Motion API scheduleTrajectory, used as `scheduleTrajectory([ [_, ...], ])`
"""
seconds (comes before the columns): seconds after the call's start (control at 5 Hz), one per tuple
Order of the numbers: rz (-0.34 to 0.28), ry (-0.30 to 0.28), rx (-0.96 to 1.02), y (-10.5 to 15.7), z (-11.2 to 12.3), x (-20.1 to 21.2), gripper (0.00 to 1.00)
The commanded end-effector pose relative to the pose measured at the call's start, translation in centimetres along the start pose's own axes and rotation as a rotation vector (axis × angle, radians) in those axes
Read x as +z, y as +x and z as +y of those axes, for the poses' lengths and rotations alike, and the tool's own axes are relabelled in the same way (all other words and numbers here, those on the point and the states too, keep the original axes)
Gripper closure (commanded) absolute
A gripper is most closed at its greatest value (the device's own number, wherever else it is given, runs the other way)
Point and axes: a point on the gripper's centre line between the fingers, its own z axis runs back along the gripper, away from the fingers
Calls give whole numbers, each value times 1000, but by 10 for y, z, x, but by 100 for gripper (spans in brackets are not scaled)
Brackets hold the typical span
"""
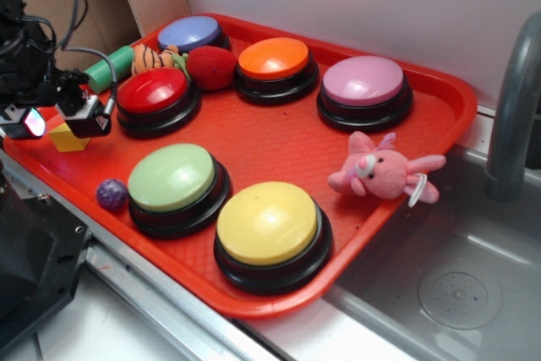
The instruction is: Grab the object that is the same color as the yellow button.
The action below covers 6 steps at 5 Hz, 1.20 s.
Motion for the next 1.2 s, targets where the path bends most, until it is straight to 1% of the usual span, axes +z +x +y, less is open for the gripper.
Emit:
scheduleTrajectory([
  [0.0,-22,-42,6,2,-1,-6,0],
  [0.2,-23,-23,16,2,-1,-11,9],
  [0.4,-28,18,13,2,-4,-9,85],
  [0.6,-37,38,-13,3,-11,9,97],
  [0.8,-81,25,-48,3,-34,56,100],
  [1.0,-59,41,-71,2,-60,83,100],
])
